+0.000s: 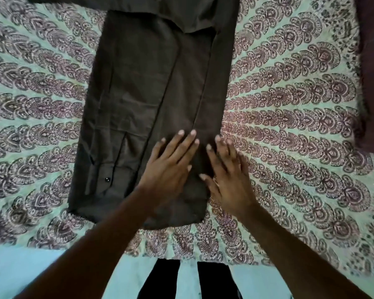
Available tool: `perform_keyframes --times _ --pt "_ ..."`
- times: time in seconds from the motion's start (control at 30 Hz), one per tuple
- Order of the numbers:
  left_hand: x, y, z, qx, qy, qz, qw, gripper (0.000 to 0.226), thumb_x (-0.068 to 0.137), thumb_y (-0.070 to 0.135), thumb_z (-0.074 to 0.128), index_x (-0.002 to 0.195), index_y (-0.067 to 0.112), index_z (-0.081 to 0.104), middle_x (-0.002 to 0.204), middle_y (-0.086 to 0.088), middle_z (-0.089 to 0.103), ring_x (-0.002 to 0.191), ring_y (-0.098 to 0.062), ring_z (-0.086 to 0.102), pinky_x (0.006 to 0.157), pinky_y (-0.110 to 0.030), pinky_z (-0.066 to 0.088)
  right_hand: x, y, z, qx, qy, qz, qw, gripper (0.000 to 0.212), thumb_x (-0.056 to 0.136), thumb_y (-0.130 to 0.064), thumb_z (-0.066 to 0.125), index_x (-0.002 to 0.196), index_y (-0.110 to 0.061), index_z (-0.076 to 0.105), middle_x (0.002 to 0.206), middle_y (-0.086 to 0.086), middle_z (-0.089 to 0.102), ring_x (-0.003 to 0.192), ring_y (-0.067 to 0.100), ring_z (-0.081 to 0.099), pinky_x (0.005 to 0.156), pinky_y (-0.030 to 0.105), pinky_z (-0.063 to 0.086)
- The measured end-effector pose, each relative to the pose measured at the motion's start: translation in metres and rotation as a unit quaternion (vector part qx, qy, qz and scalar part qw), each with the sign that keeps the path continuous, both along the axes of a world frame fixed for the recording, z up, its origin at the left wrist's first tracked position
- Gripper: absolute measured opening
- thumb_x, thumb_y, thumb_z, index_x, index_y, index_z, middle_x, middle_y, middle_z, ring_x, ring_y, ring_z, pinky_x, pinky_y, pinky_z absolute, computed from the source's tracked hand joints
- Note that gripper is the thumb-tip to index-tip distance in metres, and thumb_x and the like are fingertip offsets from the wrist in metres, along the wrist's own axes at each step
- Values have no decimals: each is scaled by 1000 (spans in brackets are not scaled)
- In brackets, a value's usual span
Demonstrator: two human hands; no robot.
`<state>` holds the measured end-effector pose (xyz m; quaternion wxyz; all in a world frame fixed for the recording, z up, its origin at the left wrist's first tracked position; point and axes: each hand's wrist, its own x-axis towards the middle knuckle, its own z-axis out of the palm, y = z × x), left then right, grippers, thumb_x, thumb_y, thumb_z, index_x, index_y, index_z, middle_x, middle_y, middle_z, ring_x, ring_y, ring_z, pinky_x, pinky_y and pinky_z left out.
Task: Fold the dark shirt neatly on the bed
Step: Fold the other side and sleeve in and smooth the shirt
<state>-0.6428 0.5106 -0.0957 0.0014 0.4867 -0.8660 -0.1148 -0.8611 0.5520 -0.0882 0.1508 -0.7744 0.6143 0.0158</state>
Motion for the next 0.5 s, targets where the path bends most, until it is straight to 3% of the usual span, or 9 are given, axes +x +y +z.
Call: perform_keyframes --times 0.13,0.3,0.37,0.5 --pt "10 2 -17 15 -47 -66 997 74 104 53 35 167 20 13 176 -2 4 162 -23 10 126 -53 19 5 -3 -10 25 37 -8 999 79 104 -62 38 167 -20 13 175 5 -4 161 33 0 126 59 16" --pt "24 38 -4 46 -34 -85 995 84 99 59 43 167 17 15 176 -5 3 162 -24 8 127 -53 18 13 59 1 57 42 9 997 78 104 -63 36 166 -22 16 175 7 -4 160 36 7 125 60 19" --pt "32 44 3 61 -31 -94 993 83 99 59 45 166 19 18 176 -3 6 162 -26 11 127 -52 20 17 68 11 69 40 -3 997 74 104 -62 37 165 -23 23 175 8 5 158 37 18 122 60 26" --pt "38 28 25 87 -3 -86 992 65 101 47 47 159 19 38 171 -5 28 155 -26 31 120 -48 36 28 45 35 19 25 -73 997 57 102 -52 46 146 -17 56 157 13 47 136 34 55 111 60 41"
